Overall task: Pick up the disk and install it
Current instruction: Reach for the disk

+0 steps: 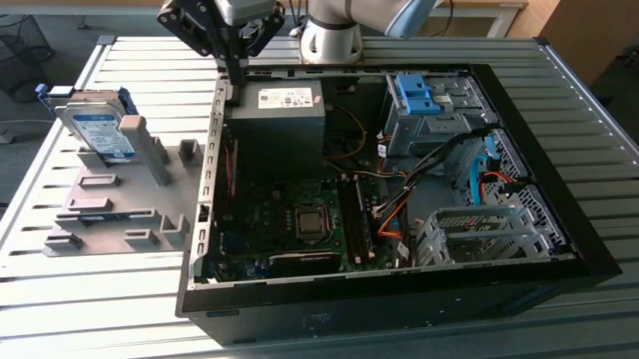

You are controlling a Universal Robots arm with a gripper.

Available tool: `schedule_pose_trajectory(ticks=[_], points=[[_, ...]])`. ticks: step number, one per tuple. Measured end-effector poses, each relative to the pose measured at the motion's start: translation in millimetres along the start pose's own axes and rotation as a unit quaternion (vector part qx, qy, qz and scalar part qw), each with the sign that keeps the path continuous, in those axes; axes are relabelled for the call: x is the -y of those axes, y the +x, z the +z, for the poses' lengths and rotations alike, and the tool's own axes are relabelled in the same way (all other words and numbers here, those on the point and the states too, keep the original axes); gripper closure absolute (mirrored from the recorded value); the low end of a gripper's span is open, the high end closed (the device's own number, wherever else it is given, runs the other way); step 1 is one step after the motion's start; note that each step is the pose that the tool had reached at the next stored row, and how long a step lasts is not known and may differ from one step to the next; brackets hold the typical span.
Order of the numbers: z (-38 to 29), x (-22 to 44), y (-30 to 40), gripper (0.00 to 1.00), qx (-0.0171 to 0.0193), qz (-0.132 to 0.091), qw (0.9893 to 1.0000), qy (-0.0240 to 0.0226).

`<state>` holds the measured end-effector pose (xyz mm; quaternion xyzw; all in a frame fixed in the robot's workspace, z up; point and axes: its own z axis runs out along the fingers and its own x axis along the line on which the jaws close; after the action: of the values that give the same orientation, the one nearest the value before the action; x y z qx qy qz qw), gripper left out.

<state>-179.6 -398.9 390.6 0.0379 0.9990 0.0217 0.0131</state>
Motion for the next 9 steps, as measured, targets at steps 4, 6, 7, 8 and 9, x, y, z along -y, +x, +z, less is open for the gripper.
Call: schedule_pose_trajectory(ticks=[4, 6, 7, 8, 9], points=[[0.1, 0.1, 1.5, 0.89, 0.0000, 0.000, 1.0000, 0.0000], [0.2, 0.2, 2.3, 0.89, 0.0000, 0.000, 1.0000, 0.0000], [0.3, 0.2, 2.7, 0.89, 0.0000, 0.000, 1.0000, 0.0000], [0.3, 0.3, 3.0, 0.89, 0.0000, 0.000, 1.0000, 0.0000], [0.3, 0.3, 3.5, 0.89, 0.0000, 0.000, 1.0000, 0.0000]])
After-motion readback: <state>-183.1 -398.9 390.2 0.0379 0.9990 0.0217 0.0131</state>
